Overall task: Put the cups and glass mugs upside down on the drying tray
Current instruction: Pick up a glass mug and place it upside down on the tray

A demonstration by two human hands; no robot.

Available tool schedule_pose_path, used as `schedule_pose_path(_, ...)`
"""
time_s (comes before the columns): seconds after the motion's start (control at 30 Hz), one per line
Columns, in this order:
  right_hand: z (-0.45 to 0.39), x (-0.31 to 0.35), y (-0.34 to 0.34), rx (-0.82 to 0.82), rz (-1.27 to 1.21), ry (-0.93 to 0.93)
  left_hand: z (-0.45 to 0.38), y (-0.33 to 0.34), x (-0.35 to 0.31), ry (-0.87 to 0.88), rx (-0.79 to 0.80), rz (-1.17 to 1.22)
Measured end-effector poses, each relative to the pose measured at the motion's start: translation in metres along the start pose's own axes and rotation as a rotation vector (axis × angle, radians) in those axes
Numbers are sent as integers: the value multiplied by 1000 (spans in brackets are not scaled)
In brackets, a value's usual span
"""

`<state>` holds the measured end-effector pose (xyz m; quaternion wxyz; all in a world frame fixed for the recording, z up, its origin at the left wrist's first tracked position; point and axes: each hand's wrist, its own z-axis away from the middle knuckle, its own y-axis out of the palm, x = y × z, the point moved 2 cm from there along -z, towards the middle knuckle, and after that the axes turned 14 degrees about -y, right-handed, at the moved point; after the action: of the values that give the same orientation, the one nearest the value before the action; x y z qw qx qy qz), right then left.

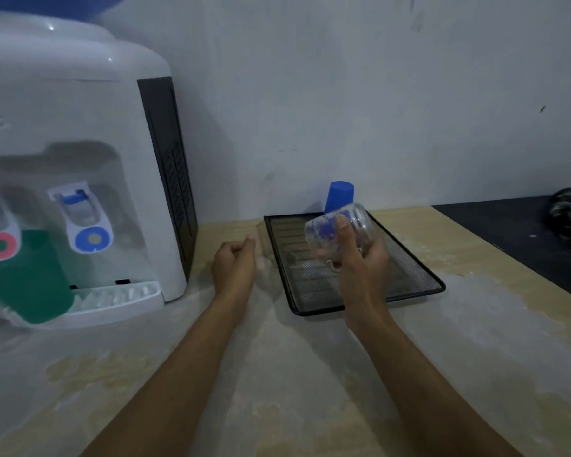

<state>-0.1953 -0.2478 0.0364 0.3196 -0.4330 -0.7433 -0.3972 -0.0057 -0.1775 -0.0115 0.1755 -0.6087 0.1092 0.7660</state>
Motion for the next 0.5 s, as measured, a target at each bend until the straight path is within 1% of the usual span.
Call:
schedule_pose_path(0.03,0,-2,-1,4,8,-5,-2,2,0,15,-25,1)
schedule_pose_path(0.13,0,-8,-1,0,33,2,0,6,1,139,-80,-33)
schedule_pose_path(0.27,-3,-12,-3,6,83,-9,3,8,5,240,-21,-138)
schedule_pose_path(0.37,-5,-9,-5,21,114,-31,0,7,6,270,3,-155)
schedule_pose_path(0.5,-6,-6,-5,71,167,-55,-3,11,9,300,10,-267)
